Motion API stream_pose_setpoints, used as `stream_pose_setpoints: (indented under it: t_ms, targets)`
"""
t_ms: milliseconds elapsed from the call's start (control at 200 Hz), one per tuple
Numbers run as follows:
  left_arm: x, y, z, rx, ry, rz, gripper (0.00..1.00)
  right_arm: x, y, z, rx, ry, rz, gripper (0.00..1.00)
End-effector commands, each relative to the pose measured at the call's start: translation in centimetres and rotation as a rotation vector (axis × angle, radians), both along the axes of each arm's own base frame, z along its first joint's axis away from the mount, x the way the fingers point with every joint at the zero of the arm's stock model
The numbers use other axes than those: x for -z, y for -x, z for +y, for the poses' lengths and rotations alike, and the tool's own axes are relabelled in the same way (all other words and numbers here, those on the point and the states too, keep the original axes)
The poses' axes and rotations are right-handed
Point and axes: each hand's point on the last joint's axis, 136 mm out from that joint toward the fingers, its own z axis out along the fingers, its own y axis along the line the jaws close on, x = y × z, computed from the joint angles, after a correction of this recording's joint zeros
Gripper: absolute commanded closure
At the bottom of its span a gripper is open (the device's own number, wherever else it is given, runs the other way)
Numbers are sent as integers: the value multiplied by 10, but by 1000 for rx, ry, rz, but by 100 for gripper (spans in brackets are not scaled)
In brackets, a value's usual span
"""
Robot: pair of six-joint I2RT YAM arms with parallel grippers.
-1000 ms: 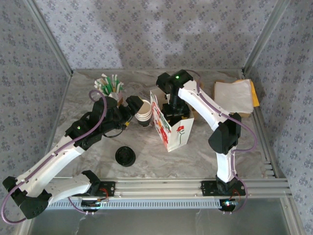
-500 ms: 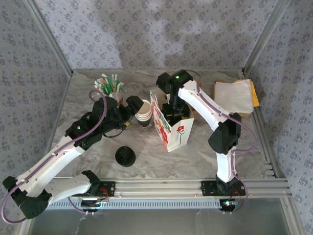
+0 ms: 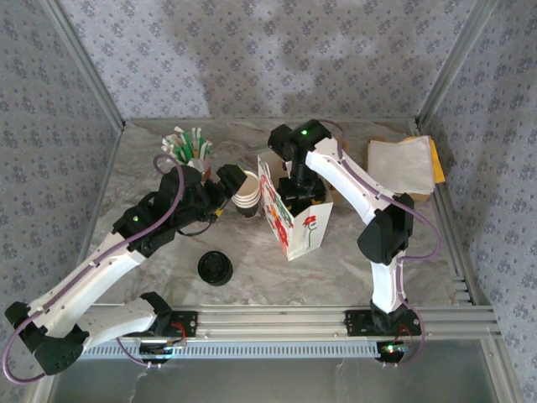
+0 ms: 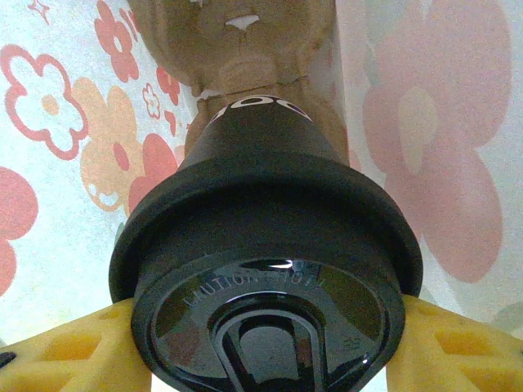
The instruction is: Pack the takeout coffee
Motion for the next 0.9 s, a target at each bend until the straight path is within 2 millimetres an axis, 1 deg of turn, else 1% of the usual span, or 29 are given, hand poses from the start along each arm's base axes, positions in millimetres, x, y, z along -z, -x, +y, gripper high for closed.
stream_pose_setpoints:
  t_ms: [0,570,895]
  targets:
    - [-10,0,-1,17,0,-23,1,-10,38,-32,-13,130,137,47]
    - [-8,0,-1,18,-2,-17,0,-11,39,-34,-18,131,135,47]
    - [-6,1,-2,20,1,-10,0,-11,45,-36,-8,126,150,47]
